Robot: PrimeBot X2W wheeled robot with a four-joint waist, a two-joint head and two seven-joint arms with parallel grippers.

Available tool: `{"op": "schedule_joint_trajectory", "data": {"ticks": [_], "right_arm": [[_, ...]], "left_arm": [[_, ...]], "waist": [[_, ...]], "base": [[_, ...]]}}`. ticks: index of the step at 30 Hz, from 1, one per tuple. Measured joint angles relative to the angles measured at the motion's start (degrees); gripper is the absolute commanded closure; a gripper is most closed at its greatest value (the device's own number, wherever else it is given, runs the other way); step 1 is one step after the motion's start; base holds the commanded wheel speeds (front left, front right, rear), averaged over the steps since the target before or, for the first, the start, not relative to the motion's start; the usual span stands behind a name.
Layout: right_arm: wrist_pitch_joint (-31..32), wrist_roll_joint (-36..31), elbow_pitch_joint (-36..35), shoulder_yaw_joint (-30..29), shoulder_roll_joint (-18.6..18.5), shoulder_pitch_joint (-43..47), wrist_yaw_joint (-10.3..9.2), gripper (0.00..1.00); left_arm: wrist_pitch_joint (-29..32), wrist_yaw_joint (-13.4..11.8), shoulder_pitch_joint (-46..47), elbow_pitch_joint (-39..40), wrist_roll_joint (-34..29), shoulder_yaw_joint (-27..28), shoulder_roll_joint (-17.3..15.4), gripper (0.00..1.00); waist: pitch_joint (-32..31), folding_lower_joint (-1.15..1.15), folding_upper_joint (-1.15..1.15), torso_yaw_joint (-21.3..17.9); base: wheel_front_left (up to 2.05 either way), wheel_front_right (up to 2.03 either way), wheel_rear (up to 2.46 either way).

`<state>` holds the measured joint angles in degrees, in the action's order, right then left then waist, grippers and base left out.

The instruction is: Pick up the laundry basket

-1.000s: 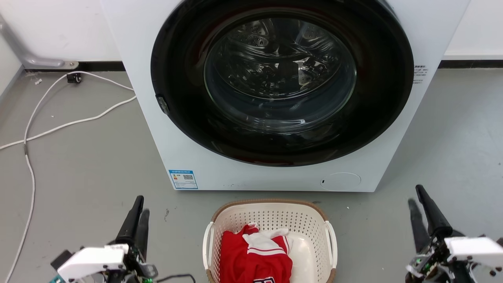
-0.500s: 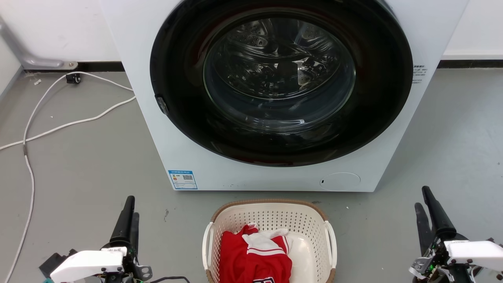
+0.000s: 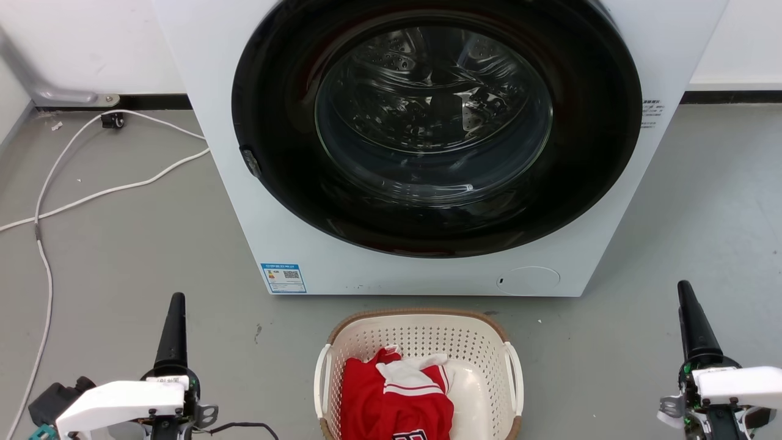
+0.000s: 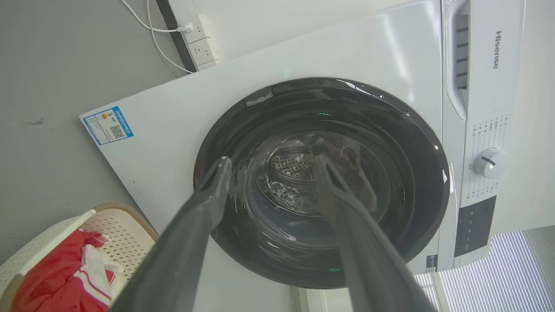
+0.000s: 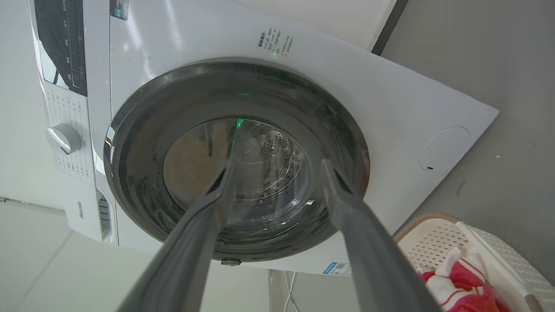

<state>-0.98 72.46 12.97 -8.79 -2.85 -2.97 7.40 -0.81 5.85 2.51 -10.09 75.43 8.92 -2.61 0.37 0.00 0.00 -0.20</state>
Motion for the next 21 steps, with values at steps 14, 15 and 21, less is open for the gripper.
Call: {"op": "schedule_joint_trajectory", "data": {"ticks": [14, 15, 21], "right_arm": [[-3.56, -27.8, -11.87, 2.26, 0.0, -0.62, 0.0, 0.0], [-3.66, -29.21, -12.34, 2.5, 0.0, -0.61, 0.0, 0.0], [-4.63, -36.44, -13.85, 3.01, 0.0, -0.41, 0.0, 0.0]], "left_arm": [[-3.58, -0.29, -1.2, 9.92, -18.69, -3.48, 0.01, 0.0], [-3.89, -0.22, -1.23, 10.33, -20.43, -3.65, -0.02, 0.0], [-4.95, -0.44, -1.57, 12.78, -31.92, -6.39, -0.08, 0.0]], "waist": [[0.41, 0.0, 0.0, -0.28], [0.43, 0.0, 0.0, -0.32], [0.56, 0.0, 0.0, -0.56]], "base": [[0.0, 0.0, 0.0], [0.0, 0.0, 0.0], [0.0, 0.0, 0.0]]}}
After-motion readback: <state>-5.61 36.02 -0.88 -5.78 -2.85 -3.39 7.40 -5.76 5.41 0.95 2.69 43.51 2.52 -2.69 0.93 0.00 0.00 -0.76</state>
